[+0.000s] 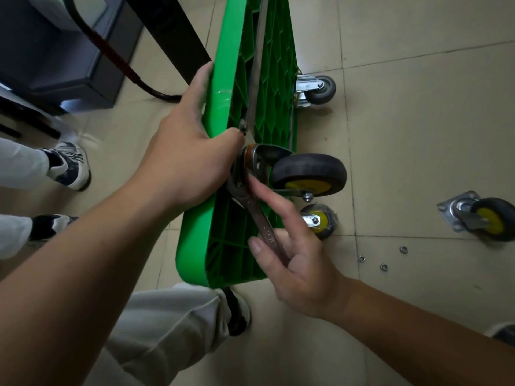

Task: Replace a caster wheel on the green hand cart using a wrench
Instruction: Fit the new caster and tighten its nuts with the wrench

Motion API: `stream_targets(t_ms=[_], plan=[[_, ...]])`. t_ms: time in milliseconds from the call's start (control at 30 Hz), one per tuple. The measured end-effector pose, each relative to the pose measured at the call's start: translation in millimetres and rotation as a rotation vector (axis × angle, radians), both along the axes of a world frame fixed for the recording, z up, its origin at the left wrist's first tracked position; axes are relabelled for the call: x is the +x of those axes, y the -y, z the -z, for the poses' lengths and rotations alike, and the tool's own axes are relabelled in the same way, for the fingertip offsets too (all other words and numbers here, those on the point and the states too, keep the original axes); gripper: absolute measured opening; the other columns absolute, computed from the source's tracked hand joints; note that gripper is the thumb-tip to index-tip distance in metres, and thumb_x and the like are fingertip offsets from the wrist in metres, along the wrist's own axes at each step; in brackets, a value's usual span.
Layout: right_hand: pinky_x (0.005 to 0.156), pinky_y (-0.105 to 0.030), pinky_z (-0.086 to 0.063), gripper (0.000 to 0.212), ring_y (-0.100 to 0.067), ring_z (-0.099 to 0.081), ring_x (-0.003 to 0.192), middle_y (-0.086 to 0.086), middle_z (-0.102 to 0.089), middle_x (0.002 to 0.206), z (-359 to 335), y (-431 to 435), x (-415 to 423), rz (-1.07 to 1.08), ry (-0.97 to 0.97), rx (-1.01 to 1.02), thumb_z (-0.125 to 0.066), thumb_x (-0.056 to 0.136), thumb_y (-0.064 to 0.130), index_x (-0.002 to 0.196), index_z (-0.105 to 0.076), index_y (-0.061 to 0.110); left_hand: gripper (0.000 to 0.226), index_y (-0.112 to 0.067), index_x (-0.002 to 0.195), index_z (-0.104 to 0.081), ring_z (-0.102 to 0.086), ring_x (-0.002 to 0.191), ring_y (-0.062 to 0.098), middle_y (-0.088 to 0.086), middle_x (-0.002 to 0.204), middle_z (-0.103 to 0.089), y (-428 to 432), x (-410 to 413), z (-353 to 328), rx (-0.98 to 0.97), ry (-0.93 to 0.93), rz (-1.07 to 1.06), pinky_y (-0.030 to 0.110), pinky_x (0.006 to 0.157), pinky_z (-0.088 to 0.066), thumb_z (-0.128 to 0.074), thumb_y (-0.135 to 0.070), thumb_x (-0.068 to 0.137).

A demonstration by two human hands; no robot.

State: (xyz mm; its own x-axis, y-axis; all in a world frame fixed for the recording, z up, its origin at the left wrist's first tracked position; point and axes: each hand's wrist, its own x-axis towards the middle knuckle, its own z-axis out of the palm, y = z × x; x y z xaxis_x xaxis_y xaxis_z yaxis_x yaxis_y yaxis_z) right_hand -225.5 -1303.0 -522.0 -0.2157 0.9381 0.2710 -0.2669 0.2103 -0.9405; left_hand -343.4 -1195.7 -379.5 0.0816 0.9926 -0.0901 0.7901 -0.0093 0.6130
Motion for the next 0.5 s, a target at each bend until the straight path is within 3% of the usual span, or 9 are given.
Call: stream_targets(t_ms=[67, 100, 167, 233, 267, 333, 400, 433, 500], plan=[[0.044, -0.034, -0.031, 0.058, -0.023, -0.034, 0.041, -0.008, -0.049, 0.058, 2, 0, -2, -0.016, -0.035, -0.059, -0.046, 0.105, 0.017, 0.154, -0.027, 0.041, 0.078, -0.053, 0.153, -0.026, -0.066, 0.077, 0.010, -0.017, 0.092, -0.064, -1, -1, 0, 0.001, -0.008, -0.002, 0.036, 0.072, -0.059, -0.064, -0.022, 0.093], [0.045, -0.033, -0.036, 0.056, -0.017, -0.040, 0.043, 0.008, -0.055, 0.062, 2, 1, -3, -0.021, -0.042, -0.064, -0.044, 0.106, 0.018, 0.155, -0.027, 0.038, 0.078, -0.053, 0.154, -0.025, -0.066, 0.077, 0.010, -0.017, 0.092, -0.064, -1, -1, 0, -0.002, -0.006, -0.003, 0.035, 0.071, -0.059, -0.064, -0.022, 0.093], [0.070, -0.013, -0.045, 0.052, 0.001, -0.062, 0.070, 0.032, -0.063, 0.089, 4, 3, -4, -0.002, -0.004, -0.028, -0.040, 0.106, 0.011, 0.154, -0.026, 0.026, 0.078, -0.053, 0.153, -0.026, -0.067, 0.075, 0.012, -0.017, 0.093, -0.065, 0, -1, -1, -0.002, -0.005, 0.002, 0.040, 0.074, -0.060, -0.064, -0.022, 0.093], [0.099, -0.018, -0.042, 0.049, -0.013, -0.068, 0.106, 0.027, -0.058, 0.132, 5, 4, -3, 0.023, 0.042, 0.038, -0.037, 0.106, 0.012, 0.153, -0.026, 0.017, 0.078, -0.054, 0.152, -0.026, -0.067, 0.075, 0.010, -0.022, 0.091, -0.064, 0, -1, -1, 0.001, -0.008, -0.001, 0.043, 0.077, -0.059, -0.064, -0.022, 0.092], [0.101, -0.021, -0.042, 0.048, -0.024, -0.069, 0.104, 0.022, -0.054, 0.141, 6, 4, -2, 0.042, 0.068, 0.062, -0.037, 0.107, 0.016, 0.154, -0.026, 0.016, 0.077, -0.055, 0.151, -0.027, -0.067, 0.075, 0.009, -0.025, 0.088, -0.064, 0, 0, 0, 0.002, -0.007, -0.005, 0.042, 0.077, -0.059, -0.064, -0.022, 0.092], [0.103, -0.025, -0.043, 0.048, -0.014, -0.065, 0.104, 0.012, -0.053, 0.145, 7, 5, -3, 0.094, 0.096, 0.085, -0.037, 0.107, 0.016, 0.154, -0.028, 0.012, 0.078, -0.057, 0.151, -0.026, -0.067, 0.075, 0.009, -0.025, 0.087, -0.063, 0, 0, 0, -0.006, -0.003, -0.012, 0.043, 0.078, -0.060, -0.064, -0.023, 0.092], [0.097, -0.026, -0.048, 0.050, 0.005, -0.059, 0.103, 0.003, -0.063, 0.132, 11, 8, -7, 0.152, 0.113, 0.080, -0.039, 0.106, 0.012, 0.155, -0.030, 0.013, 0.078, -0.056, 0.152, -0.025, -0.069, 0.076, 0.015, -0.018, 0.091, -0.065, 1, 1, -1, -0.017, 0.006, -0.008, 0.047, 0.077, -0.060, -0.064, -0.023, 0.093], [0.080, -0.022, -0.050, 0.049, 0.009, -0.059, 0.085, 0.007, -0.068, 0.111, 13, 10, -8, 0.176, 0.123, 0.061, -0.040, 0.106, 0.016, 0.155, -0.031, 0.020, 0.078, -0.056, 0.152, -0.025, -0.070, 0.076, 0.017, -0.015, 0.092, -0.065, 1, 1, -1, -0.019, 0.008, -0.006, 0.048, 0.076, -0.060, -0.064, -0.022, 0.093], [0.051, -0.028, -0.041, 0.040, -0.004, -0.047, 0.053, 0.011, -0.057, 0.072, 17, 10, -12, 0.230, 0.158, -0.008, -0.039, 0.106, 0.038, 0.146, -0.038, 0.036, 0.078, -0.055, 0.152, -0.025, -0.069, 0.075, 0.019, -0.013, 0.091, -0.065, 1, 0, -1, -0.019, 0.004, -0.003, 0.048, 0.074, -0.060, -0.064, -0.022, 0.093]])
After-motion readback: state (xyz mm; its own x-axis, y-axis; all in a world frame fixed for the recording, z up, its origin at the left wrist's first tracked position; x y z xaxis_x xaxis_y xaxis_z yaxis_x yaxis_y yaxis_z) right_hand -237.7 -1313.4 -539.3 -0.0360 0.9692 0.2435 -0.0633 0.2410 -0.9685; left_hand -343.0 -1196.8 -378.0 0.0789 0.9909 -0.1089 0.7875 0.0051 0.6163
